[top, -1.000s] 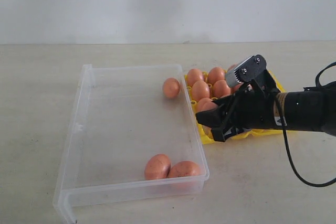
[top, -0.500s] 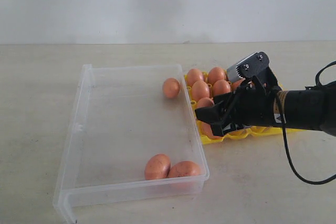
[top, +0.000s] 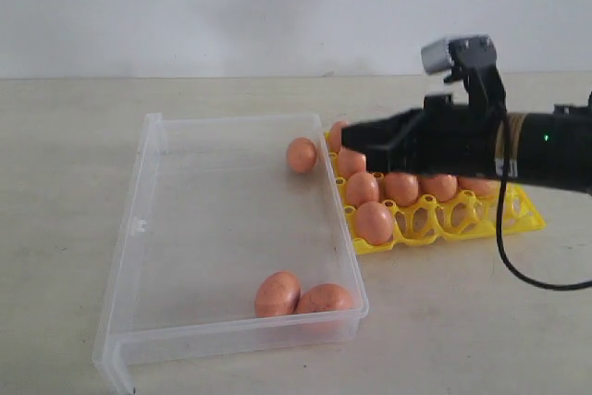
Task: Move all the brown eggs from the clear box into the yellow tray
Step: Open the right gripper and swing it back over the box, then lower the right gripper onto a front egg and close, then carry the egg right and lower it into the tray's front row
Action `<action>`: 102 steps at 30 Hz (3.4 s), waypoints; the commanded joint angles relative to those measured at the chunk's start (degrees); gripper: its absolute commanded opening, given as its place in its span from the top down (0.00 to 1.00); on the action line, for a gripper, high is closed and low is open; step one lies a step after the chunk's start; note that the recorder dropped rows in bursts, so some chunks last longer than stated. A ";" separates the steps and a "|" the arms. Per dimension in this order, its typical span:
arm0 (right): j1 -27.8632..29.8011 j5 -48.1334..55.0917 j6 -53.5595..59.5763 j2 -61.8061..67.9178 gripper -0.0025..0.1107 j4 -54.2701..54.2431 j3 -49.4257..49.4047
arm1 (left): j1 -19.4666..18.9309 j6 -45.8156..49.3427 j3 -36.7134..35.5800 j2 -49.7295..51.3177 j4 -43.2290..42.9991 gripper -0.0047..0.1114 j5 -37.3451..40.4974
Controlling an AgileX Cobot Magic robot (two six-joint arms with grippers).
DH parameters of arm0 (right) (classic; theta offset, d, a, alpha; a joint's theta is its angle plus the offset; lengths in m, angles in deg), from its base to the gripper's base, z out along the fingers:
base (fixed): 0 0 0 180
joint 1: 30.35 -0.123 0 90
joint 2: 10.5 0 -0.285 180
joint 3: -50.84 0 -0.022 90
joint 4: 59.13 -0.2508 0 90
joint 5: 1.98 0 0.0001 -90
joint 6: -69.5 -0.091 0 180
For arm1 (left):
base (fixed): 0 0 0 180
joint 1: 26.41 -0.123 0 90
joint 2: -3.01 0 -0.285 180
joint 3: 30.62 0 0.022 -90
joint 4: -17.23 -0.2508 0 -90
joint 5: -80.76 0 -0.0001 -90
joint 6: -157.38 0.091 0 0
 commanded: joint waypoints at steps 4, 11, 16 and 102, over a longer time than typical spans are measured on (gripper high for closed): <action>-16.50 22.53 0.73 -7.03 0.98 4.65 15.91 | 0.22 -0.27 -0.17 -0.03 -0.69 0.21 0.07; -28.94 68.32 21.49 0.31 0.98 14.70 28.33 | 0.22 -0.27 -0.17 -0.03 -0.69 0.21 0.07; -25.65 78.02 13.62 6.52 0.98 -11.14 36.77 | 0.22 -0.27 -0.17 -0.03 -0.69 0.21 0.07; -24.29 90.23 64.29 26.23 0.98 -82.56 48.46 | 0.22 -0.27 -0.17 -0.03 3.61 0.95 -1.42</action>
